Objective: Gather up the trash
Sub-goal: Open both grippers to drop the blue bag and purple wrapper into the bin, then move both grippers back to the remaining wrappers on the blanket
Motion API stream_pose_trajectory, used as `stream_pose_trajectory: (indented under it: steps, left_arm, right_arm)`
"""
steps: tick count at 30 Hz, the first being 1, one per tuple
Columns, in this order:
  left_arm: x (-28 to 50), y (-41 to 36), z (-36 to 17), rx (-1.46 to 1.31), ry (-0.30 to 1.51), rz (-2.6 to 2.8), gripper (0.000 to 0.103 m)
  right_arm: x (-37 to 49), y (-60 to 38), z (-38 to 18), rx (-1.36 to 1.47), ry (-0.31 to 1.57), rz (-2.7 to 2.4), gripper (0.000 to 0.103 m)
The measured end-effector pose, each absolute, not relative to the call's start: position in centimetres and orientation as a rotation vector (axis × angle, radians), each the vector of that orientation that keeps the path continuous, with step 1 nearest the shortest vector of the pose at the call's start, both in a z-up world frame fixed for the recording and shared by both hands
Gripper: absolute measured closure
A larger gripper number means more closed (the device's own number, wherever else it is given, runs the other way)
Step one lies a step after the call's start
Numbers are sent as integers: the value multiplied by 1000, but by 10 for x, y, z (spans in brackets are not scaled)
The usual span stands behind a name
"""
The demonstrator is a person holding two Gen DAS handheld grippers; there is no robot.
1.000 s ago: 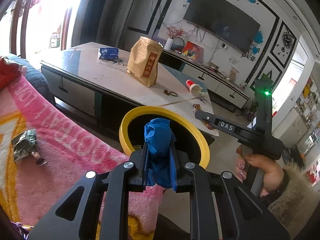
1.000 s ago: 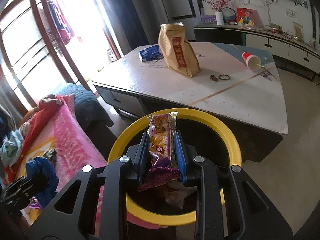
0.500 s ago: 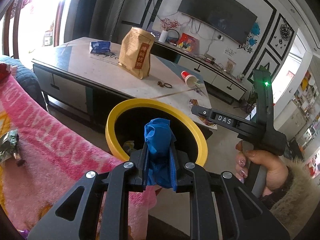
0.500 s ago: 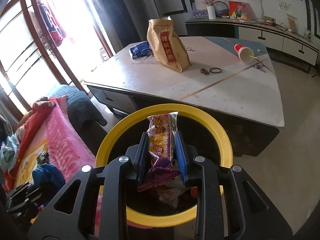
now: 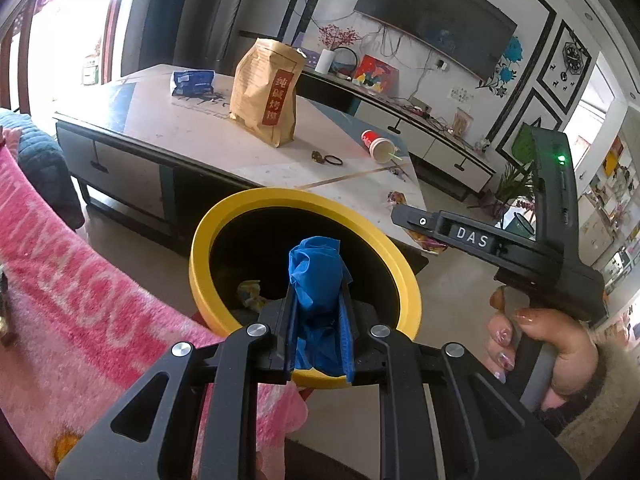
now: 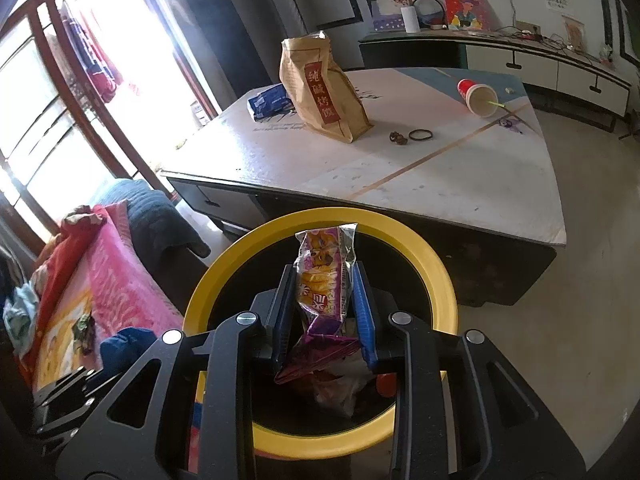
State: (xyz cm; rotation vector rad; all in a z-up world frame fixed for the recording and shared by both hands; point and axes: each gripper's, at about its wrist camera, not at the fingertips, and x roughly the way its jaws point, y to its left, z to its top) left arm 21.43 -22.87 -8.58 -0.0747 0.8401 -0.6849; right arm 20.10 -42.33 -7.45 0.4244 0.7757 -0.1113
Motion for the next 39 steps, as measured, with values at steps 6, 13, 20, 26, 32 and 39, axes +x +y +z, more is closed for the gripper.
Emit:
stream_pose_trajectory:
  steps: [6, 13, 20, 26, 32, 39]
  left_arm:
    - [222, -227, -89, -93, 845, -654, 64]
    - [219, -209, -83, -148, 835, -630, 7]
    - [207, -183, -66, -149, 772, -557, 7]
    - [196, -154, -54, -164, 732, -500, 7]
    - [187, -129, -45, -166, 702, -454, 7]
    - [177, -98, -38, -190, 676, -391, 7]
  right_arm:
    - [200, -427, -74, 449, 761, -110, 64]
    - [199, -427, -69, 451, 745, -119, 51]
    - [195, -406, -52, 369, 701, -110, 34]
    - [192, -377, -39, 308, 673, -58, 26]
    - [187, -350, -31, 275, 659, 1, 23]
    - [184, -324, -25, 249, 653, 58, 23]
